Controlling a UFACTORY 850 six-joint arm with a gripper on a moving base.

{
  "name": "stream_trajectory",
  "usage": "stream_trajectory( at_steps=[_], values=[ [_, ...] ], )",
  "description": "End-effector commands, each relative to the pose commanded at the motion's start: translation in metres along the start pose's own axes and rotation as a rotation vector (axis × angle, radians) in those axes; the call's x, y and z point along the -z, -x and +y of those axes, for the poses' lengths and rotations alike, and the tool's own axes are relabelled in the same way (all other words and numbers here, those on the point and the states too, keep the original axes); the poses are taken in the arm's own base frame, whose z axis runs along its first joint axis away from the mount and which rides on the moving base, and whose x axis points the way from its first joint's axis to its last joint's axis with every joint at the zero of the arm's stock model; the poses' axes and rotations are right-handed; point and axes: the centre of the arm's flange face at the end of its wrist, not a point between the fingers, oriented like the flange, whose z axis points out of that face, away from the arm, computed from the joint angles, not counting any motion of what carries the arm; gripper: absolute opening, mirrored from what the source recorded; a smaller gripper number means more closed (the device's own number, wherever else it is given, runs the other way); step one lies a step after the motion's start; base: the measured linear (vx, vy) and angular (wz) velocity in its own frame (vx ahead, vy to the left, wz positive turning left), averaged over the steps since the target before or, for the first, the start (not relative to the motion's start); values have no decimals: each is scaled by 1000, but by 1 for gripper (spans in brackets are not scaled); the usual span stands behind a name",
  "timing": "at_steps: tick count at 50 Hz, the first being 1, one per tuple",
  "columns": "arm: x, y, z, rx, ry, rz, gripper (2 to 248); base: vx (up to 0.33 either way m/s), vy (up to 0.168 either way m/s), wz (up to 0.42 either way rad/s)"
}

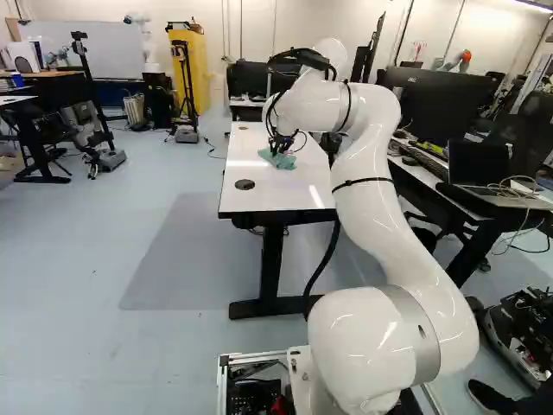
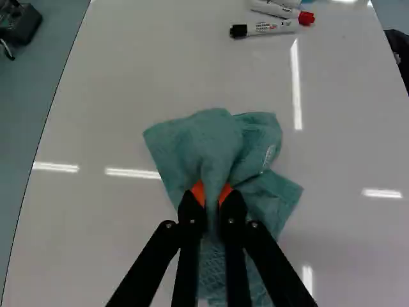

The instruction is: Clean the table with the green towel

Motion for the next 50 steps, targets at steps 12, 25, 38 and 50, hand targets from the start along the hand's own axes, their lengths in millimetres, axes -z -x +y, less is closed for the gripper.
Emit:
stream_trajectory(
  at_steps=[12, 25, 38, 50],
  values=[
    [12, 12, -16, 17, -12, -22, 43, 0, 0, 0],
    [25, 26, -29, 33, -22, -46, 43, 0, 0, 0],
    [40, 42, -41, 46, -31, -71, 43, 0, 0, 0],
    [53, 57, -47, 56, -36, -92, 43, 0, 0, 0]
  ],
)
